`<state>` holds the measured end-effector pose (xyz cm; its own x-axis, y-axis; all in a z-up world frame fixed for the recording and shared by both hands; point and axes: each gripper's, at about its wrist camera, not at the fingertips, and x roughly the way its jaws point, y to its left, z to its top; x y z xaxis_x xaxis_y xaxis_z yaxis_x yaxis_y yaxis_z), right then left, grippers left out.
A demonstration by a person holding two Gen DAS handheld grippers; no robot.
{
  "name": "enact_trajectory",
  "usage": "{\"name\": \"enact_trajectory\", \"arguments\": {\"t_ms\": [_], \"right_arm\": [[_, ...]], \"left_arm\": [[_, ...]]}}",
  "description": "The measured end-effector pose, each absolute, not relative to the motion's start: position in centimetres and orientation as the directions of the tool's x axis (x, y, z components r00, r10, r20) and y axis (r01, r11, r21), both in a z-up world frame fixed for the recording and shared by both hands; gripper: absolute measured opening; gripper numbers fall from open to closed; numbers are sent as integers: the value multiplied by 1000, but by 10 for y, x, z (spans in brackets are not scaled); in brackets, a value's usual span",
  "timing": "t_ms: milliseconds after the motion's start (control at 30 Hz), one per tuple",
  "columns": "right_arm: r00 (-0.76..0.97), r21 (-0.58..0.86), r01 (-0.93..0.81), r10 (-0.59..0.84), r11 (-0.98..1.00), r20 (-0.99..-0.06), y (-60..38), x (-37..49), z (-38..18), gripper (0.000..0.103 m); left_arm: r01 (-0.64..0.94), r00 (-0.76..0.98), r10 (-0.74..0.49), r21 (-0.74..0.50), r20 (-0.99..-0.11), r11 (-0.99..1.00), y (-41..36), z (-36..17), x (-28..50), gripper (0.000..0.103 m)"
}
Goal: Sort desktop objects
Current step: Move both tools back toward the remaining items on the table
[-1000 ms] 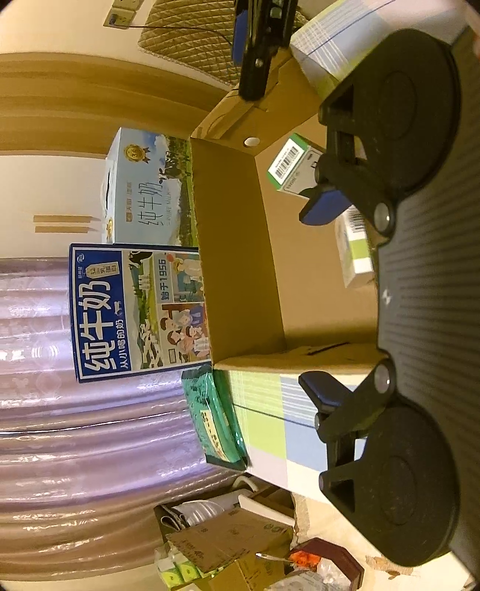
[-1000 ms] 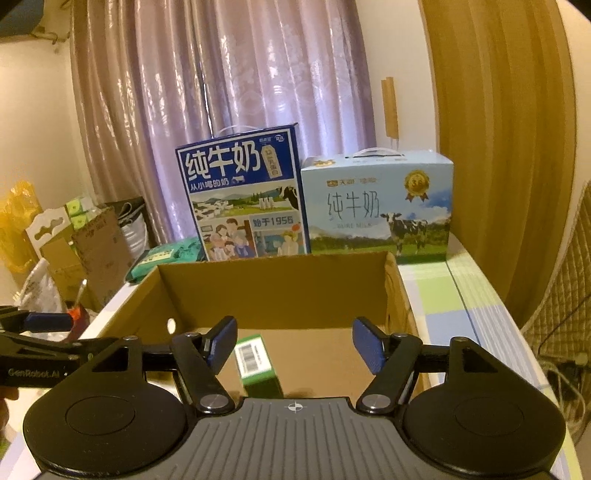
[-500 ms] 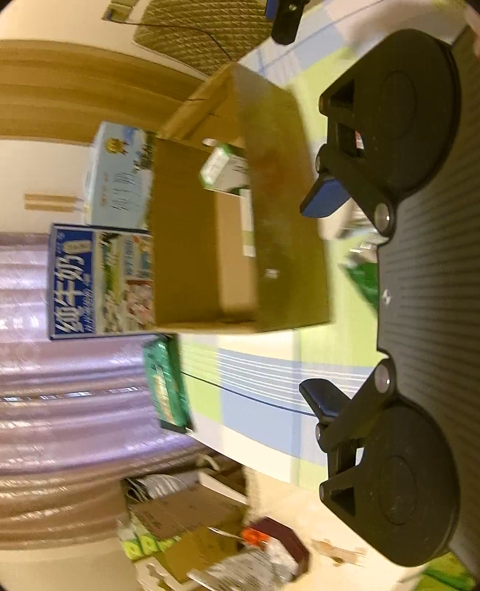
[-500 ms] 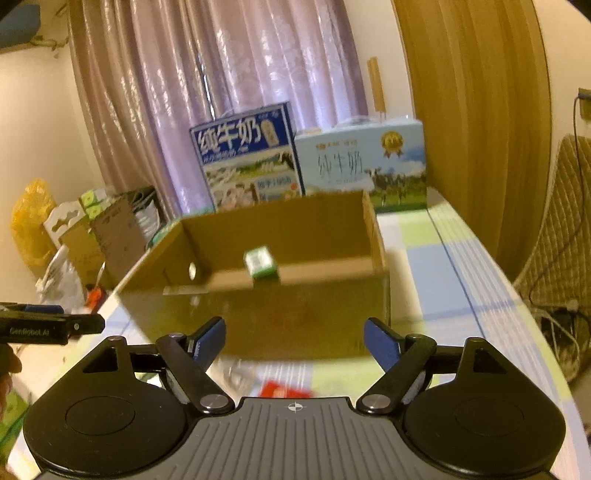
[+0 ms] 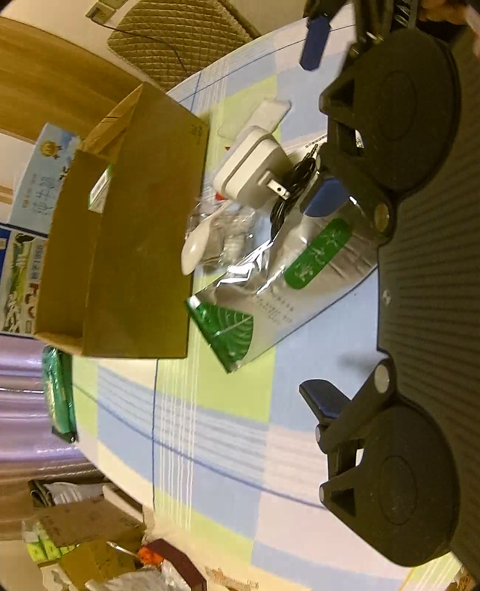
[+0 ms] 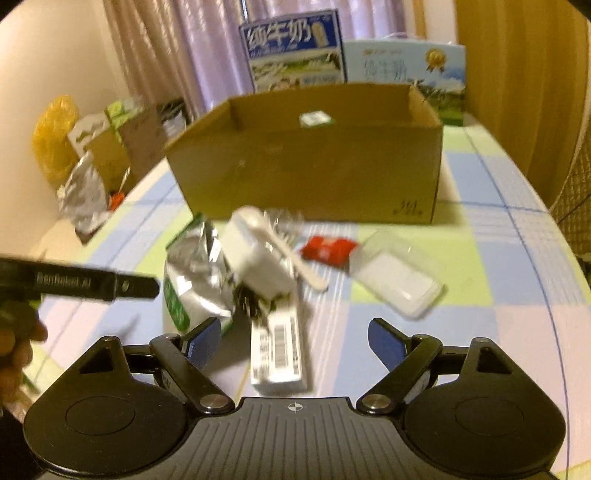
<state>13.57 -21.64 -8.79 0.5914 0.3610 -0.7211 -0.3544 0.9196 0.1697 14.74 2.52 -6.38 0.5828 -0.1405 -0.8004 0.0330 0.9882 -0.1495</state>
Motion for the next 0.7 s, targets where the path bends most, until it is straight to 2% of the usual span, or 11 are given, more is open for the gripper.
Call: {"name": "enact_trajectory", "arguments": {"t_ms": [433, 700], "right_arm": [[540, 197, -352, 370, 915, -756, -219, 141, -104, 84], [509, 172, -392, 369, 904, -778, -210, 146, -116, 84]], "left_arm": [[-2, 522, -220, -259, -824, 966, 11, -84, 174, 93], [-10, 490, -209, -246, -846, 969, 3, -98, 184, 93]]}}
